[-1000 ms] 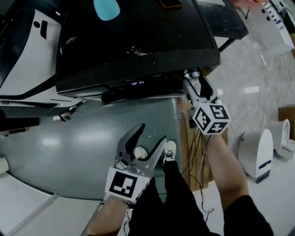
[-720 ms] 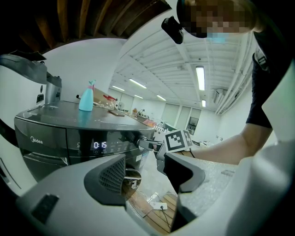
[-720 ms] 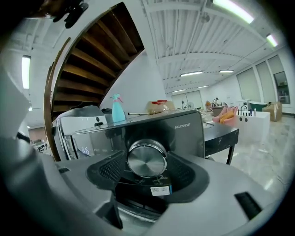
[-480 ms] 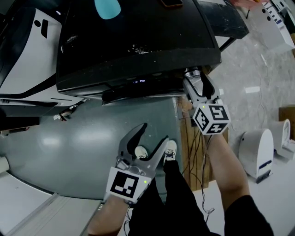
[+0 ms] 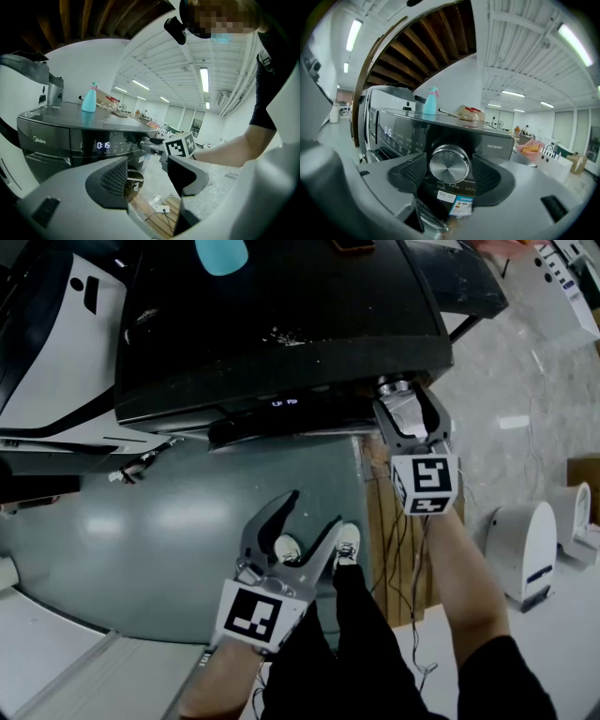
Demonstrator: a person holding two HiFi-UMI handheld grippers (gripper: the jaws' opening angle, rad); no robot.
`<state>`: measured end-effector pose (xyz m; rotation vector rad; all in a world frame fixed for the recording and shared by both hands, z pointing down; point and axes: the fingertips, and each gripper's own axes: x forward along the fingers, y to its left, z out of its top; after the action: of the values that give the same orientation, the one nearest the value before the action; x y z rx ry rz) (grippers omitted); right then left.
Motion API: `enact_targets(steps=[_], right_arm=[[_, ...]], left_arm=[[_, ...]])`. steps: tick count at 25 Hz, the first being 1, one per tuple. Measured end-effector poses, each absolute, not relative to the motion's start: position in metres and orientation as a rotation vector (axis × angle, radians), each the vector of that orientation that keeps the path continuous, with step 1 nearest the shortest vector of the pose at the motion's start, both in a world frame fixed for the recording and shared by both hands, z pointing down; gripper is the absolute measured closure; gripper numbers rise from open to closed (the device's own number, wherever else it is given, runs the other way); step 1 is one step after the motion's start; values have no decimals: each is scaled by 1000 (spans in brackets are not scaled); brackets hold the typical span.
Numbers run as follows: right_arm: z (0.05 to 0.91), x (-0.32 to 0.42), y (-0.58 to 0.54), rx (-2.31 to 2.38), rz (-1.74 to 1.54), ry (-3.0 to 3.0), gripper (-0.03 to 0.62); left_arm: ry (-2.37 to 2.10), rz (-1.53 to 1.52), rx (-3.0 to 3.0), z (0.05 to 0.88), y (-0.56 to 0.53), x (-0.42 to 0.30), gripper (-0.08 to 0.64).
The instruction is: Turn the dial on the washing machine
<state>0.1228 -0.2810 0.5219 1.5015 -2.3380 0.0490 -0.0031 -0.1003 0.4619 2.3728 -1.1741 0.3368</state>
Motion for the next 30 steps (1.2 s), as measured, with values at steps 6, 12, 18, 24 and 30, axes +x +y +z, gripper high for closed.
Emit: enact_targets(steps=[6, 12, 18, 24, 30], right_arm=[[524, 120, -279, 1439, -178, -2207, 296], [530, 119, -278, 1393, -314, -2123, 321], [529, 119, -278, 1432, -231, -2167, 325], [530, 129, -282, 1574, 233, -2374, 325], [533, 130, -280, 1606, 293, -2394, 320]], left_arm=[[-1177, 333, 2373, 462, -100, -5, 313], [-1174, 337, 2369, 465, -98, -7, 312], [-1176, 339, 2369, 466, -97, -9, 313], [-1171, 340, 2371, 465, -97, -8, 312], [-1168, 339, 2369, 468, -96, -9, 313]])
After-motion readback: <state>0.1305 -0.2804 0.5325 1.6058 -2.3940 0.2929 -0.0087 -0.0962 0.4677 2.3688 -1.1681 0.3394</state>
